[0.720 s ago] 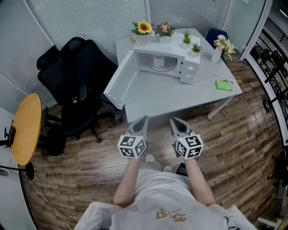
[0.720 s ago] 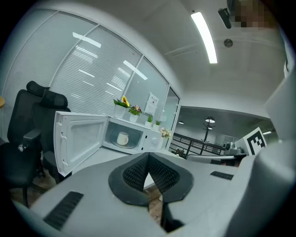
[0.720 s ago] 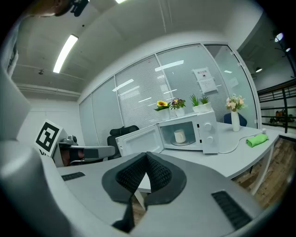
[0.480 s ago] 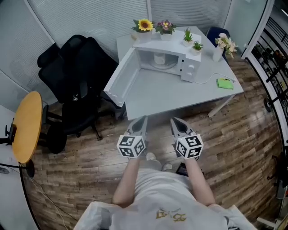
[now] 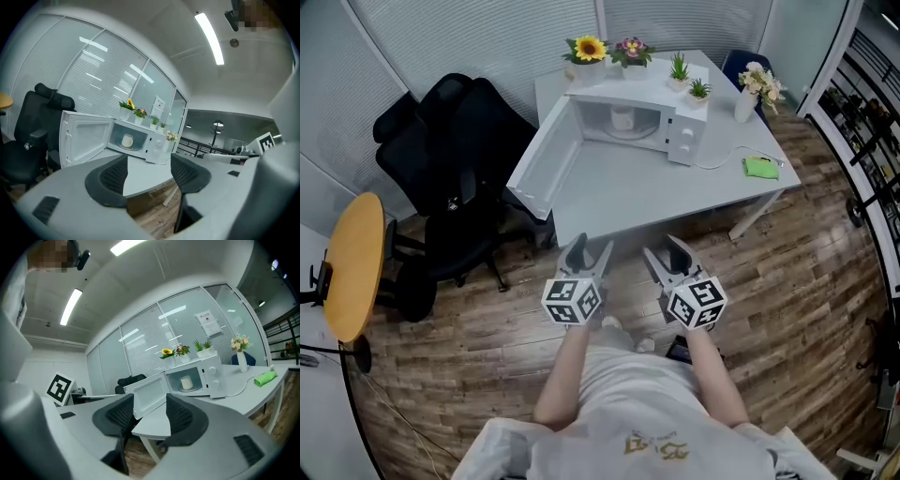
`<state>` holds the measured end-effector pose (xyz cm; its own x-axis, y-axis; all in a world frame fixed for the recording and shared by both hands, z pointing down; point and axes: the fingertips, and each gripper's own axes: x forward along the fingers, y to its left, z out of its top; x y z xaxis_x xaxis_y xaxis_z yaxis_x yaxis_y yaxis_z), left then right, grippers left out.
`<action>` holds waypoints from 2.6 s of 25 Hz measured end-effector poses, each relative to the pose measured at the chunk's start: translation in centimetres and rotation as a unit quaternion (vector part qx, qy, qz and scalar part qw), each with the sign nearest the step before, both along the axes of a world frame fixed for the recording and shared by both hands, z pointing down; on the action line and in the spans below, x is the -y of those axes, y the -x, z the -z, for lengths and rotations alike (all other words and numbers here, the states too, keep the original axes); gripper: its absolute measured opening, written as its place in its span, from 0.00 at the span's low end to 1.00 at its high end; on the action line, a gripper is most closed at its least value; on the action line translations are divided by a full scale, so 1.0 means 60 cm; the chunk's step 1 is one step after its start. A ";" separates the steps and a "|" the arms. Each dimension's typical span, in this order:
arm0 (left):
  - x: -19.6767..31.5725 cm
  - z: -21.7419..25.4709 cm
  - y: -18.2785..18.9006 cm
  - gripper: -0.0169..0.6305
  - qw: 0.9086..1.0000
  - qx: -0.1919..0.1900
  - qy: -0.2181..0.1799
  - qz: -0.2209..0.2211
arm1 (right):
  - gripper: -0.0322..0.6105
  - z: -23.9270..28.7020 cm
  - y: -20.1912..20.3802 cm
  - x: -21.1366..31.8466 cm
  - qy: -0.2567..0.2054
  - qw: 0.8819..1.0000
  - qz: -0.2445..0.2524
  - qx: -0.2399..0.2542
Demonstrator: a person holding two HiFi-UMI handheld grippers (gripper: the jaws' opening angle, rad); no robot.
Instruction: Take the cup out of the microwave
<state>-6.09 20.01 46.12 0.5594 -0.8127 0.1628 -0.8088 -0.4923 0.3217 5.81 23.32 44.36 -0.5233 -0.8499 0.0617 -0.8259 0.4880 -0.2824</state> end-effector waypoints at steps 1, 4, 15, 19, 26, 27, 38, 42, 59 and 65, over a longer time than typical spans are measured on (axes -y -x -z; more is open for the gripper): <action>0.002 0.000 -0.004 0.47 1.000 0.003 0.002 -0.004 | 0.38 0.003 -0.005 0.002 -0.002 1.000 -0.005 -0.004; 0.012 0.007 -0.014 0.47 1.000 0.000 0.003 -0.008 | 0.39 0.015 -0.023 0.013 -0.003 1.000 -0.018 -0.009; 0.086 -0.031 -0.027 0.49 1.000 -0.002 0.021 -0.004 | 0.39 -0.043 -0.053 0.088 0.037 0.999 -0.020 -0.011; 0.165 -0.055 -0.033 0.49 0.999 -0.009 0.036 0.002 | 0.38 -0.059 -0.054 0.163 0.045 0.998 -0.010 -0.030; 0.329 -0.061 -0.051 0.48 0.999 -0.007 0.042 -0.005 | 0.38 -0.080 -0.067 0.332 0.064 0.997 -0.010 -0.039; 0.348 -0.062 -0.051 0.48 0.999 -0.006 0.044 -0.007 | 0.38 -0.082 -0.066 0.354 0.067 0.997 -0.009 -0.039; 0.520 -0.089 -0.044 0.48 0.997 0.000 0.063 -0.033 | 0.38 -0.119 -0.044 0.539 0.088 0.994 -0.018 -0.057; 0.550 -0.095 -0.042 0.47 0.997 -0.004 0.068 -0.042 | 0.38 -0.123 -0.036 0.572 0.091 0.993 -0.022 -0.070; 0.612 -0.119 -0.049 0.46 0.995 0.006 0.084 -0.047 | 0.38 -0.148 -0.027 0.662 0.094 0.990 -0.003 -0.103; 0.621 -0.130 -0.048 0.46 0.995 -0.014 0.093 -0.041 | 0.38 -0.169 -0.027 0.687 0.102 0.989 -0.004 -0.110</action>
<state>-3.23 -17.27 53.94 0.6287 -0.7219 0.2892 -0.7581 -0.4860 0.4348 7.44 -17.88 54.48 -0.4717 -0.8117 0.3443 -0.8817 0.4327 -0.1879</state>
